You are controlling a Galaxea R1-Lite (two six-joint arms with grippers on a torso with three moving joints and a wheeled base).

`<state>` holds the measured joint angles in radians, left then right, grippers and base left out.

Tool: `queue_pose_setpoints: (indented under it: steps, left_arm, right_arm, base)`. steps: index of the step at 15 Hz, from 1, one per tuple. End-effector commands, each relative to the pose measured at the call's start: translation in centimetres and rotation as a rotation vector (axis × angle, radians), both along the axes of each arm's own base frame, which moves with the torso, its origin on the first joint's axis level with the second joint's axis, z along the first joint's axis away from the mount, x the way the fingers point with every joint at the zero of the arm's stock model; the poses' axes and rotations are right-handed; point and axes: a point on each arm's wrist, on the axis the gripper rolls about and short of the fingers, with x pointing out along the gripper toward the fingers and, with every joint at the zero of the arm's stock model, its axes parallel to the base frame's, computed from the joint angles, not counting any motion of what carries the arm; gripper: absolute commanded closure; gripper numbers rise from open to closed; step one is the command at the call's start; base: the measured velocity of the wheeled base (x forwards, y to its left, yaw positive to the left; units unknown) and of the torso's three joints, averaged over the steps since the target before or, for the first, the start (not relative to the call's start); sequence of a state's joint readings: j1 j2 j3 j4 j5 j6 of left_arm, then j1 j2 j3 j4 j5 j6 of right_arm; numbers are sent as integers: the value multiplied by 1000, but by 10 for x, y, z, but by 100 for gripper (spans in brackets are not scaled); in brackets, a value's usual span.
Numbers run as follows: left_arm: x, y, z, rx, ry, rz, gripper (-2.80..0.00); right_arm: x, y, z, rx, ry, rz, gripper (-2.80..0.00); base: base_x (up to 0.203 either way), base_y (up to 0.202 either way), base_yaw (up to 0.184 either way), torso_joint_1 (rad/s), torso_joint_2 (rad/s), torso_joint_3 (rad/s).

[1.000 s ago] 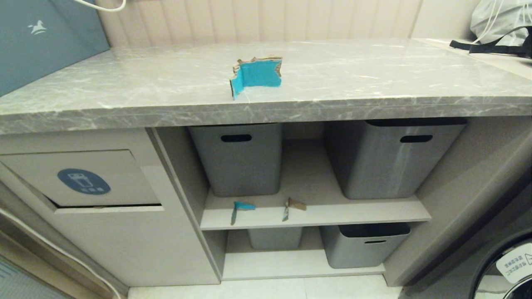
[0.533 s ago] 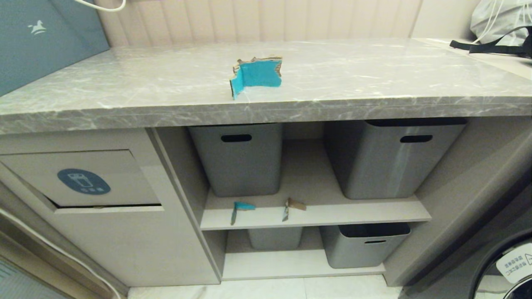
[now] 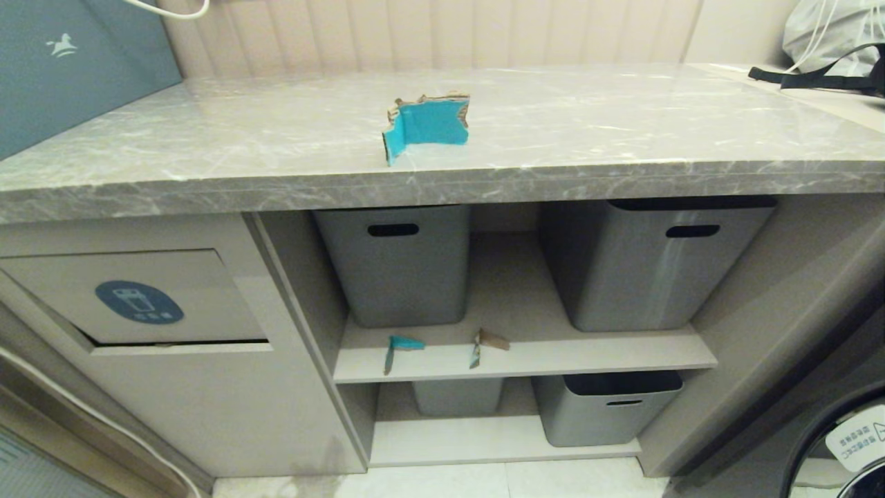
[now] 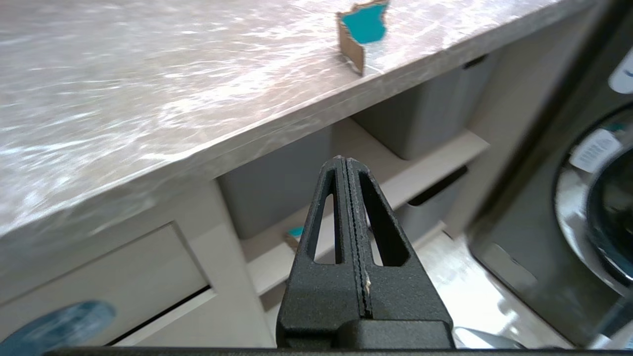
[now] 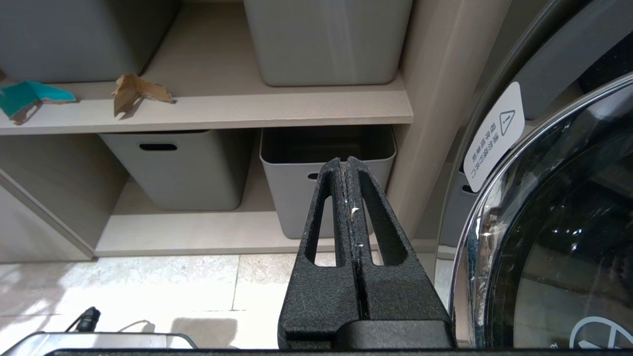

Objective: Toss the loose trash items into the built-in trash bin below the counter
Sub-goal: Pick up the garbage

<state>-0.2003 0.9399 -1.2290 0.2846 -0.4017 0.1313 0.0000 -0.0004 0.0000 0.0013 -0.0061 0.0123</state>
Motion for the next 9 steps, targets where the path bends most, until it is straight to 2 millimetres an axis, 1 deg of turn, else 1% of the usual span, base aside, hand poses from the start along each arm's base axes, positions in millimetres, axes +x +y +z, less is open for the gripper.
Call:
queue_pose_setpoints:
  steps: [1, 3, 5, 7, 9]
  left_arm:
    - [22, -7, 2, 12, 43, -34, 0]
    - [45, -17, 0, 26, 89, -70, 0]
    - [70, -32, -1, 57, 107, -123, 0]
    - [96, -50, -2, 84, 35, -176, 0]
    - [118, -69, -5, 85, -26, -208, 0]
  right_arm:
    - [0, 0, 0, 0, 1, -2, 0]
    - [0, 0, 0, 0, 1, 0, 0]
    - [0, 0, 0, 0, 1, 0, 0]
    - [0, 0, 0, 0, 1, 0, 0]
    - [0, 0, 0, 0, 1, 0, 0]
  base:
    - [0, 0, 0, 0, 0, 0]
    - [0, 0, 0, 0, 0, 0]
    - [0, 0, 0, 0, 0, 0]
    - [0, 0, 0, 0, 0, 0]
    - [0, 0, 0, 0, 0, 0]
